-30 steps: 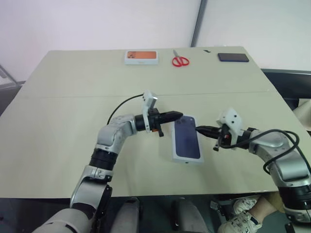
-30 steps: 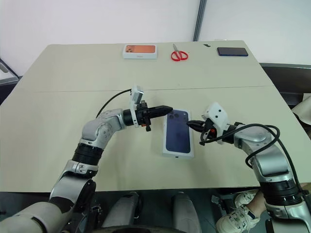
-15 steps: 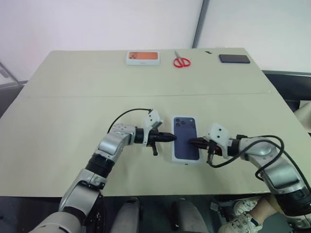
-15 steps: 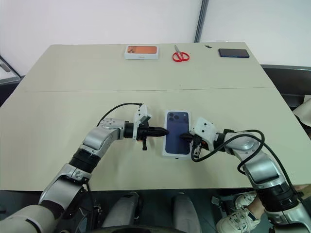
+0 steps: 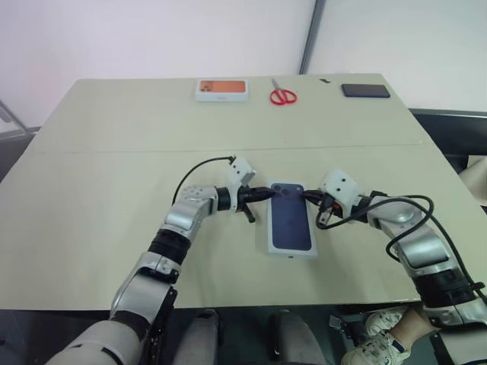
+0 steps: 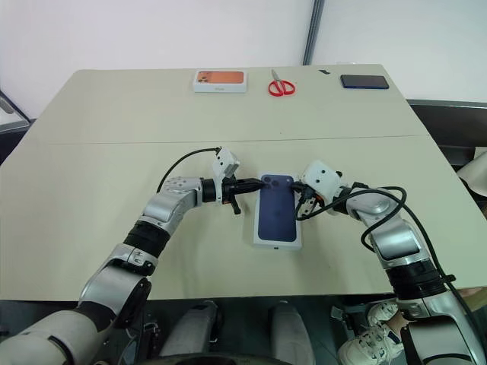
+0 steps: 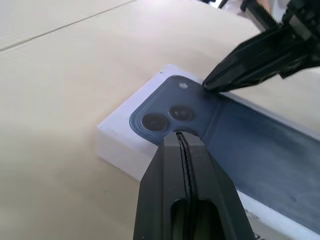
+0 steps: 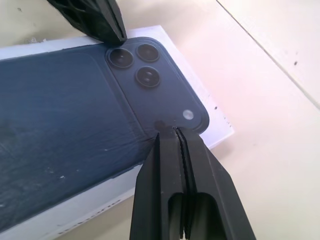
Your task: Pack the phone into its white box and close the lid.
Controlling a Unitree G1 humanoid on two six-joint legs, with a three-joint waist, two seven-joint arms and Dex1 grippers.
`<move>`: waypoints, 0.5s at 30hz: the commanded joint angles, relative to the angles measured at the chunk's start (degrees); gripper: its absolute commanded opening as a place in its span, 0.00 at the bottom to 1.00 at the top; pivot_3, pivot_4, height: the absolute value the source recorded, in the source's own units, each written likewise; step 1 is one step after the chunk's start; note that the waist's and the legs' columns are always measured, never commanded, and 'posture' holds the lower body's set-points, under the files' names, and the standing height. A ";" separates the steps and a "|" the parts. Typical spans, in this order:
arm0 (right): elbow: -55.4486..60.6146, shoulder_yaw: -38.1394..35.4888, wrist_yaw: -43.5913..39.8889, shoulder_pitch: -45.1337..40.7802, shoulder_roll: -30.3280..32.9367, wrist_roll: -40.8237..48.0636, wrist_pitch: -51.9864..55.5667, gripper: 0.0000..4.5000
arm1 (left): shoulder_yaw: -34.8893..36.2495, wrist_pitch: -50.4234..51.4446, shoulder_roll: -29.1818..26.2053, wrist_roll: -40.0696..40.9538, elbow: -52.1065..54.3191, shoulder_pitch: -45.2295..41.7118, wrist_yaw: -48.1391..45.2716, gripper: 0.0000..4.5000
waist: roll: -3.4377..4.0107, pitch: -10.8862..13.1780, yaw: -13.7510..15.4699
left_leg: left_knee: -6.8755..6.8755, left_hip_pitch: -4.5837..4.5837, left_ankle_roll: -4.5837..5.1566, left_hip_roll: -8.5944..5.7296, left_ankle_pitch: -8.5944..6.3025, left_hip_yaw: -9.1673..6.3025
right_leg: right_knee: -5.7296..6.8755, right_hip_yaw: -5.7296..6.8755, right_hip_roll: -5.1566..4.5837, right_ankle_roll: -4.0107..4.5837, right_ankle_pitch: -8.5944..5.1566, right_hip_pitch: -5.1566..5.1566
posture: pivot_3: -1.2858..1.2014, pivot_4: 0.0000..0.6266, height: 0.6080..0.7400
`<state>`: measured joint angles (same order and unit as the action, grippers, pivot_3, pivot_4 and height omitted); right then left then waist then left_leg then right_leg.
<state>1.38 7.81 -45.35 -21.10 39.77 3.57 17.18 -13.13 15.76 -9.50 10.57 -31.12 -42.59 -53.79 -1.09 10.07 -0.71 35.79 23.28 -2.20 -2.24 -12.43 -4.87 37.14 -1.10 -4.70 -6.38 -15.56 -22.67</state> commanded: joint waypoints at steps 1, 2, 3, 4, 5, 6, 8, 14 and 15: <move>0.04 1.08 -0.61 0.47 -0.62 -0.73 0.45 0.01 | -0.79 1.60 -0.08 -0.84 -0.18 1.00 -0.86 0.00 | 0.00 -0.01 -0.02 | 0.00 -0.05 0.01 0.00 0.00 0.00 | 0.00 0.00 0.00 0.00 0.00 0.05 | 0.52 0.24 1.00; 0.41 0.07 -0.70 0.09 -1.31 0.74 1.74 0.01 | -0.06 2.07 -0.07 -0.06 0.31 1.01 -1.17 0.00 | -0.01 -0.02 -0.03 | 0.00 -0.06 0.01 0.00 -0.01 -0.01 | -0.01 0.00 0.00 0.00 0.00 0.07 | 0.52 0.24 1.00; 0.64 -1.04 -0.96 -0.41 -1.89 2.38 3.13 0.01 | 1.17 3.16 -0.01 1.36 1.03 0.95 -1.63 0.00 | -0.01 -0.02 -0.08 | 0.00 -0.06 0.01 0.01 -0.01 -0.01 | -0.01 0.00 0.00 0.00 0.00 0.07 | 0.52 0.24 1.00; 0.82 -1.96 -1.22 -0.80 -2.34 3.70 4.41 0.01 | 1.93 2.90 -0.07 1.96 1.61 0.97 -1.89 0.00 | -0.01 -0.02 -0.12 | 0.00 -0.06 0.01 0.01 -0.01 -0.01 | 0.00 0.00 0.00 0.00 0.00 0.07 | 0.52 0.24 1.00; 0.97 -2.53 -1.39 -1.03 -2.59 4.49 5.28 0.01 | 2.39 2.67 -0.12 2.29 2.02 1.01 -2.05 0.00 | -0.01 -0.01 -0.15 | 0.00 -0.06 0.01 0.02 -0.01 -0.02 | 0.00 0.00 0.00 0.00 0.00 0.06 | 0.52 0.24 1.00; 1.05 -2.76 -1.59 -1.03 -2.55 4.64 5.45 0.00 | 3.07 2.63 -0.23 2.99 2.61 1.08 -2.46 0.06 | -0.01 -0.01 -0.16 | 0.00 -0.05 0.01 0.02 -0.01 -0.02 | 0.00 0.00 0.00 0.00 0.00 0.05 | 0.52 0.24 1.00; 2.11 -5.23 -3.36 -1.33 -3.31 9.24 8.42 0.06 | 5.16 1.64 -0.74 4.58 4.85 1.21 -2.55 0.19 | -0.02 0.01 -0.16 | 0.00 -0.03 0.02 0.03 -0.01 -0.01 | 0.01 -0.01 0.00 0.00 0.00 0.02 | 0.52 0.24 1.00; 6.00 -8.40 -5.37 -0.96 -3.41 14.56 8.04 0.65 | 9.46 4.28 -5.38 8.61 12.66 3.57 -4.21 0.85 | 0.01 0.05 -0.16 | 0.03 0.12 0.01 0.05 -0.01 -0.02 | 0.07 -0.02 0.00 0.00 0.00 -0.16 | 0.52 0.24 1.00; 6.20 -8.54 -5.69 -0.37 -3.00 14.69 7.50 0.76 | 9.82 4.27 -6.63 8.73 14.03 4.49 -4.46 0.97 | 0.02 0.05 -0.14 | 0.03 0.12 0.01 0.05 -0.01 -0.02 | 0.06 -0.02 -0.01 0.00 0.00 -0.16 | 0.52 0.24 1.00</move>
<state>5.21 1.21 -50.57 -21.50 36.50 17.02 25.79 -4.77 19.80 -15.10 18.06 -19.91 -39.08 -57.43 -1.06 10.11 -0.85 35.81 23.38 -2.19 -2.18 -12.44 -4.88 37.20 -1.12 -4.71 -6.38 -15.56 -22.81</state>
